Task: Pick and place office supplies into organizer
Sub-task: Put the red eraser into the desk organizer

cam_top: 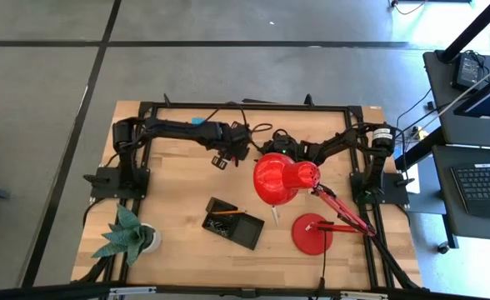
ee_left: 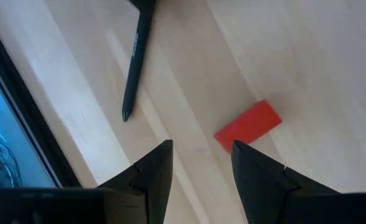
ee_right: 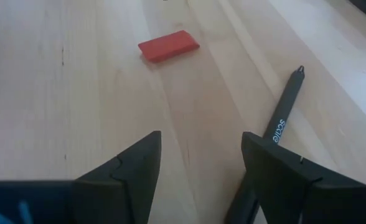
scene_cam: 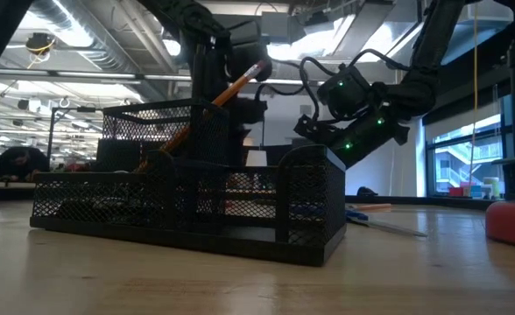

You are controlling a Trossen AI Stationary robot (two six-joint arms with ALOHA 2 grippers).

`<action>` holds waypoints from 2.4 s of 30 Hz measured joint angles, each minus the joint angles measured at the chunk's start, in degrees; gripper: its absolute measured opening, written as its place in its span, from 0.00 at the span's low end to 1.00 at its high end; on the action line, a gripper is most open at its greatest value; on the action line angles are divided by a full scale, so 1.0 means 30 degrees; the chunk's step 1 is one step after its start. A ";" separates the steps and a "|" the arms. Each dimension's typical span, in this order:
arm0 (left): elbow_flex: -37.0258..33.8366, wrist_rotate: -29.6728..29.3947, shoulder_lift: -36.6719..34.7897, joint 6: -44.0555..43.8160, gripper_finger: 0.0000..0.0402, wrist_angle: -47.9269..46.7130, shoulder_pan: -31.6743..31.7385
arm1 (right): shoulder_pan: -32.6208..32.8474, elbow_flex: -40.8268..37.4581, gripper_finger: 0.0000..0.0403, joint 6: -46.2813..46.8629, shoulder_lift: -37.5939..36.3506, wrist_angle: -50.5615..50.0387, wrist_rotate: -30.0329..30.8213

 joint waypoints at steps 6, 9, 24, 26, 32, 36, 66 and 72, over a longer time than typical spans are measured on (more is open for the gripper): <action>0.0000 0.0012 0.0000 0.0244 0.39 0.0236 -0.0130 | 0.0000 0.0000 0.56 0.0003 0.0000 0.0015 0.0000; 0.0000 0.0012 0.0000 0.0524 0.39 0.0289 -0.0138 | 0.0000 0.0000 0.56 -0.0001 0.0000 0.0020 0.0000; -0.0007 0.0026 0.0000 0.0337 0.50 -0.0164 -0.0138 | 0.0007 -0.0007 0.56 -0.0001 0.0000 0.0022 0.0000; -0.0007 0.0012 0.0000 0.0464 0.51 -0.0154 -0.0138 | 0.0007 -0.0007 0.56 -0.0002 0.0000 0.0022 0.0000; -0.0007 -0.0389 0.0000 0.0040 0.52 -0.0190 -0.0014 | 0.0007 -0.0007 0.56 -0.0051 0.0000 0.0024 0.0000; -0.0007 0.1470 0.0000 0.1484 0.51 -0.0581 0.0122 | 0.0007 -0.0007 0.56 -0.0059 0.0000 0.0028 0.0000; -0.0015 0.7841 0.1262 0.7283 0.51 -0.0706 0.1778 | 0.0016 -0.0015 0.56 -0.0096 0.0000 0.0022 0.0000; -0.0015 0.7118 0.1552 0.7466 0.52 -0.0830 0.1900 | 0.0015 -0.0015 0.56 -0.0088 0.0000 0.0015 0.0000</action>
